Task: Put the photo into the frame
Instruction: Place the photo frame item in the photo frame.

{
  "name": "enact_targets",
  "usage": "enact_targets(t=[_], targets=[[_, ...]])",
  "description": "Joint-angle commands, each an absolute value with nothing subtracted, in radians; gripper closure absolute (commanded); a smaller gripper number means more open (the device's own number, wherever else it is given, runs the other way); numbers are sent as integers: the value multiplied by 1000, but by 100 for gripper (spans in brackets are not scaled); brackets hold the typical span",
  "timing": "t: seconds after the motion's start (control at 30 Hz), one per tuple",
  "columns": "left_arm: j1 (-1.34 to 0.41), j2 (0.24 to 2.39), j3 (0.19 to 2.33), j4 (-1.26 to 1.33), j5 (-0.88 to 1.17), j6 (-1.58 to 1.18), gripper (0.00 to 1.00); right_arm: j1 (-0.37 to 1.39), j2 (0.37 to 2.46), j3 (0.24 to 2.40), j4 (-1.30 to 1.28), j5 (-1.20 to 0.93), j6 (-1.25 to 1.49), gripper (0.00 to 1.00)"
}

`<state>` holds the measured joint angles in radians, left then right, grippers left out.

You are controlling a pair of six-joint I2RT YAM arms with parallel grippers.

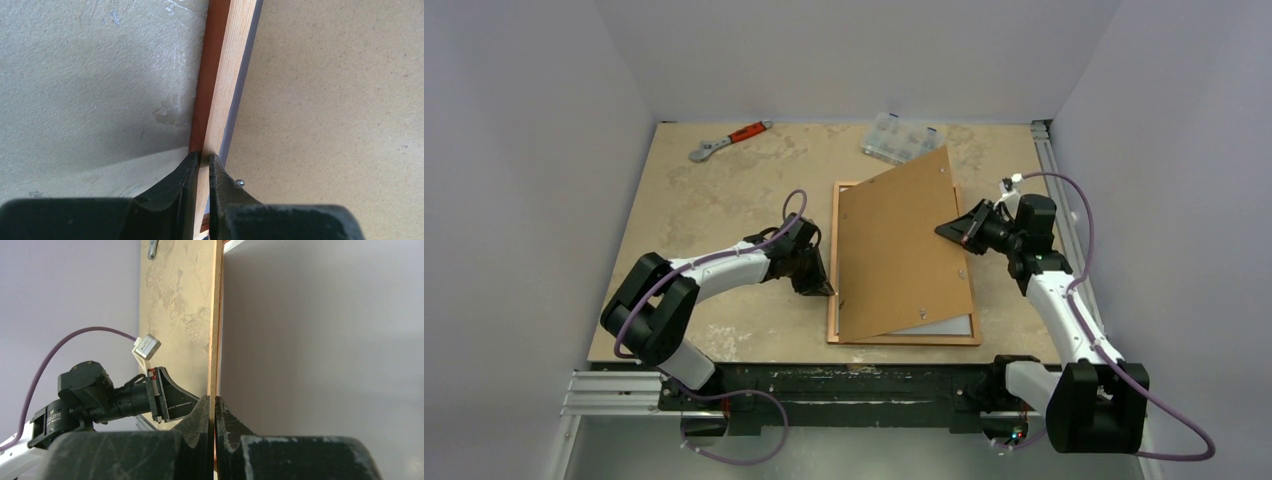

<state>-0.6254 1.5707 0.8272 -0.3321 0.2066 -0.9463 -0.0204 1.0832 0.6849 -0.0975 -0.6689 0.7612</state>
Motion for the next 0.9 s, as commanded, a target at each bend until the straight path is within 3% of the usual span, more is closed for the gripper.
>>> enact_targets(t=[0.0,0.87], targets=[[-640,1615,824,-348,150,-914,91,-21,1037,670,49,-685,764,100],[-644,1628,827,-346,151,-900,95,-25,1102,716,95,-615,739,100]])
